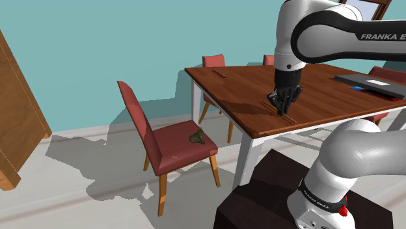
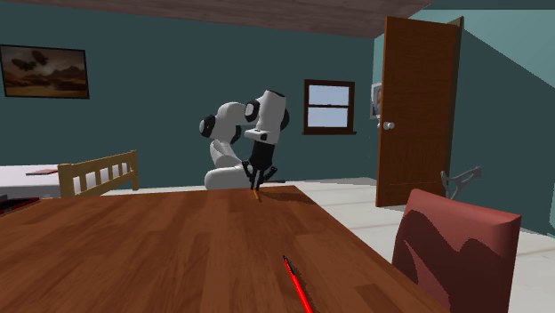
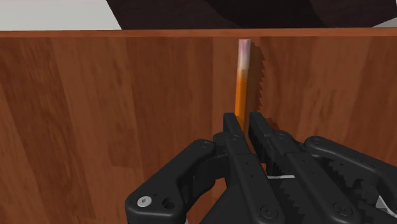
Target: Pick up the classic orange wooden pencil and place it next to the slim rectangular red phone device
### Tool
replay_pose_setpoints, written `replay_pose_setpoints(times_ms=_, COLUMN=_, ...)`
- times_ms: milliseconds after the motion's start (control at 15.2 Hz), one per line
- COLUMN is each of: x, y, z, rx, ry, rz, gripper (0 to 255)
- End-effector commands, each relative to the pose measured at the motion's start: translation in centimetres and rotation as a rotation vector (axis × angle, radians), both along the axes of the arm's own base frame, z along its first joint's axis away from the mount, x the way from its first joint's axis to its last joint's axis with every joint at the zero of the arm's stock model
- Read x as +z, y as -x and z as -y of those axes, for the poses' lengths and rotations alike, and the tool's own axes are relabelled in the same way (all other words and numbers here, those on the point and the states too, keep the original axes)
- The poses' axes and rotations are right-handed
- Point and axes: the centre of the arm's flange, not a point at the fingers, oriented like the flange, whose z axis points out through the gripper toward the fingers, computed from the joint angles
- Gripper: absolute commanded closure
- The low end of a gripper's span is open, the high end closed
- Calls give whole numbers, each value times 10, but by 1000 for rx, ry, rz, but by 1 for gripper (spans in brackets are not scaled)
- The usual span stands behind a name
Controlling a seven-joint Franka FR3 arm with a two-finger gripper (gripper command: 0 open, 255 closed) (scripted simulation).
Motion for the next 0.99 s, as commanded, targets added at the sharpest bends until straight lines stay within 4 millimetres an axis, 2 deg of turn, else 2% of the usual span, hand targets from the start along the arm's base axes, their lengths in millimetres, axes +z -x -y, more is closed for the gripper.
replay_pose_setpoints(times_ms=0, x=-1, y=0, z=0, rx=0, ry=0, rz=-2, gripper=255)
replay_pose_setpoints(times_ms=66, x=-1, y=0, z=0, rx=0, ry=0, rz=-2, gripper=255)
replay_pose_setpoints(times_ms=924, x=68, y=0, z=0, rx=0, ry=0, rz=-2, gripper=255)
